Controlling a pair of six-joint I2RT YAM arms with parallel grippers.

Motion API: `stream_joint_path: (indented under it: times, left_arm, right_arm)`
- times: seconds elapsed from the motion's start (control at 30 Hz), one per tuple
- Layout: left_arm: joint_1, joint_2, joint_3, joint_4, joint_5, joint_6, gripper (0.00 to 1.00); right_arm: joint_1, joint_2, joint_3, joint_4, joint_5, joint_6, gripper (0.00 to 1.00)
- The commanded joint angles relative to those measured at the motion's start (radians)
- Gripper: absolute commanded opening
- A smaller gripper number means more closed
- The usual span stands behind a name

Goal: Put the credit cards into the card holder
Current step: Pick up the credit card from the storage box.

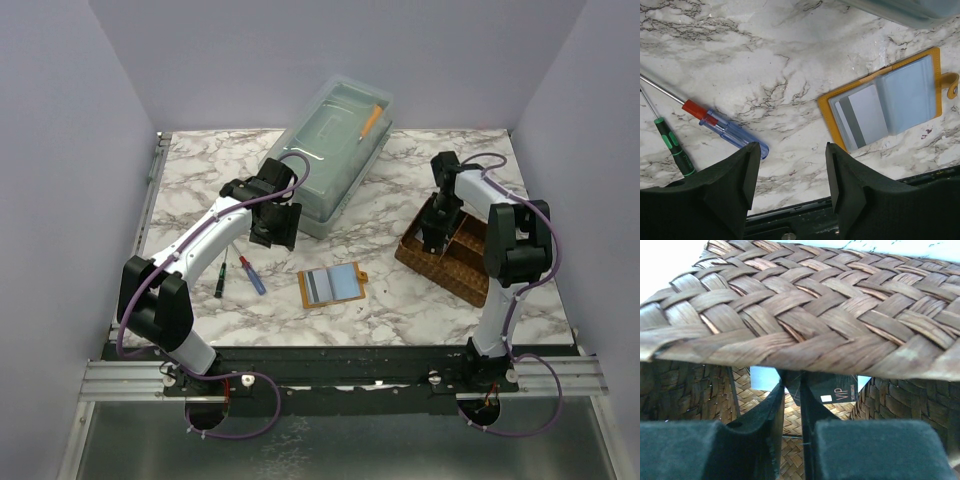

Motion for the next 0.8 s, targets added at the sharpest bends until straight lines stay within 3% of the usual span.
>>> stream_joint_path:
  times: [0.0,0.13,0.3,0.37,0.67,0.77]
  left_arm:
    - [0.005,-0.036,-0.012,0.003,0.009,0.007,0.61]
    - [0.005,-0.034,-0.009,0.003,0.011,0.007,0.61]
    - [0.005,-0.037,-0.010,0.003,0.010,0.009,0.61]
    - [0.006,-0.038,-0.011,0.001,0.005,0.012,0.61]
    - [0.008,-0.047,-0.020,0.001,0.004,0.013,0.61]
    - [0.009,-0.048,-0.020,0.000,0.001,0.015,0.61]
  right_arm:
    - [-0.005,-0.020,0.059,-0.032,0.012,-0.045,0.17]
    - [-0.005,-0.035,0.103,-0.027,0.027,-0.059,0.17]
    - [-0.016,0.003,0.143,-0.058,0.095,-0.054,0.43]
    - [-0.034,0.021,0.145,-0.070,0.095,-0.037,0.48]
    - [-0.052,0.081,0.132,-0.019,0.049,-0.066,0.53]
    - [-0.056,0.079,0.097,0.027,-0.057,-0.056,0.53]
